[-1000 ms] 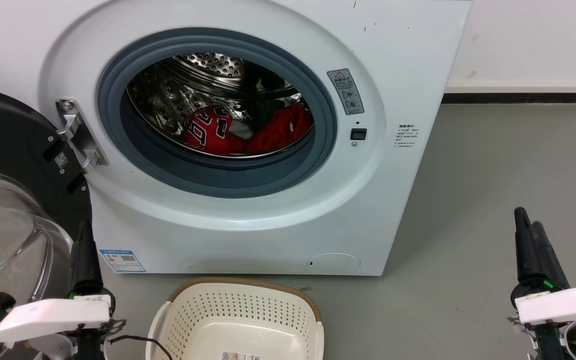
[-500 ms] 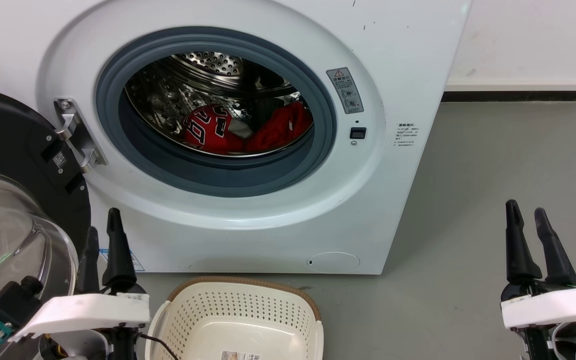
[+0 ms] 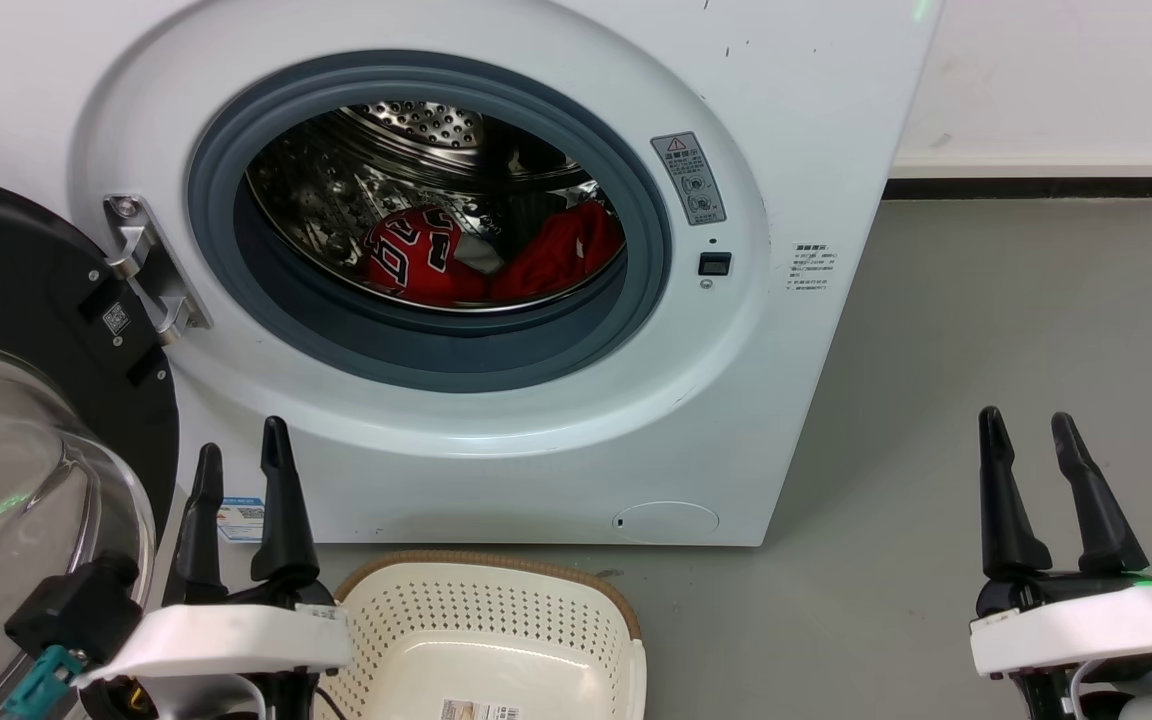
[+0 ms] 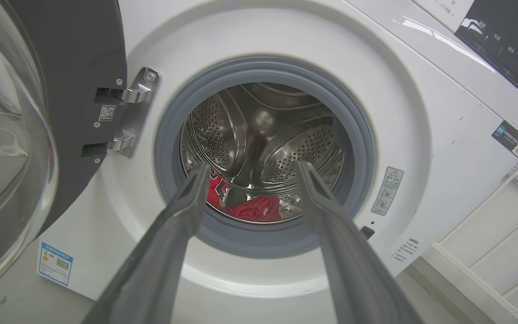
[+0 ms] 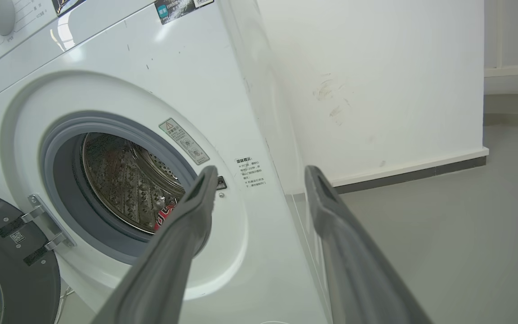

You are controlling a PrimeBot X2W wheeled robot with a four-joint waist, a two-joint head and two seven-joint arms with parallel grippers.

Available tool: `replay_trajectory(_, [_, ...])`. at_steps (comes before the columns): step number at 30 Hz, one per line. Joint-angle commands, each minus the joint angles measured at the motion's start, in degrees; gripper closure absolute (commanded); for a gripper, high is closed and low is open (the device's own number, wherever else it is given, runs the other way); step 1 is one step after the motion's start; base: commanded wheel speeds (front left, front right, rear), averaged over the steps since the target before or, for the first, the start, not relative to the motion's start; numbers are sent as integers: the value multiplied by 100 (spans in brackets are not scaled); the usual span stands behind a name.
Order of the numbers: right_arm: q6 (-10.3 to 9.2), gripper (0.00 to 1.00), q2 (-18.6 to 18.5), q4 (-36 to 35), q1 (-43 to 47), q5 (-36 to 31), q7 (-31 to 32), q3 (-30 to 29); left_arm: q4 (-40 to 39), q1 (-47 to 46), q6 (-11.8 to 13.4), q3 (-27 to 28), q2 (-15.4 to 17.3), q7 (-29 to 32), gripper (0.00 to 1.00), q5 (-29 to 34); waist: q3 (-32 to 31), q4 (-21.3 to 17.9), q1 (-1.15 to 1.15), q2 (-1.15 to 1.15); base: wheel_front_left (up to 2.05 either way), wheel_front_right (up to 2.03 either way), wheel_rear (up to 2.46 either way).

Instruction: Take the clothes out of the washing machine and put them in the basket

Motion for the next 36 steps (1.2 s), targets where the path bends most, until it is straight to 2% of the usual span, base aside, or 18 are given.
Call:
replay_trajectory(1, [0,0,-22,-101,31,-215,-63,22,-105,22,51,-34,13,-66,0,300,3,0,0,0,0,0,0])
replay_trajectory(10, [0,0,-21,-167,132,-925,-197,78,-45,135,375,-226,13,-198,0,1018,9,-3,0,0,0,0,0])
replay_trajectory(19, [0,0,-21,-98,230,-1573,-316,140,110,158,483,-391,39,-320,0,1722,16,-25,0,0,0,0,0])
replay_trajectory(28, [0,0,-20,-7,296,-2104,-430,153,190,247,461,-636,118,-430,0,2171,28,-29,0,0,0,0,0])
replay_trajectory(36, [-1,0,-20,-61,341,-2464,-511,215,232,281,281,-707,113,-511,0,2400,31,-28,0,0,0,0,0])
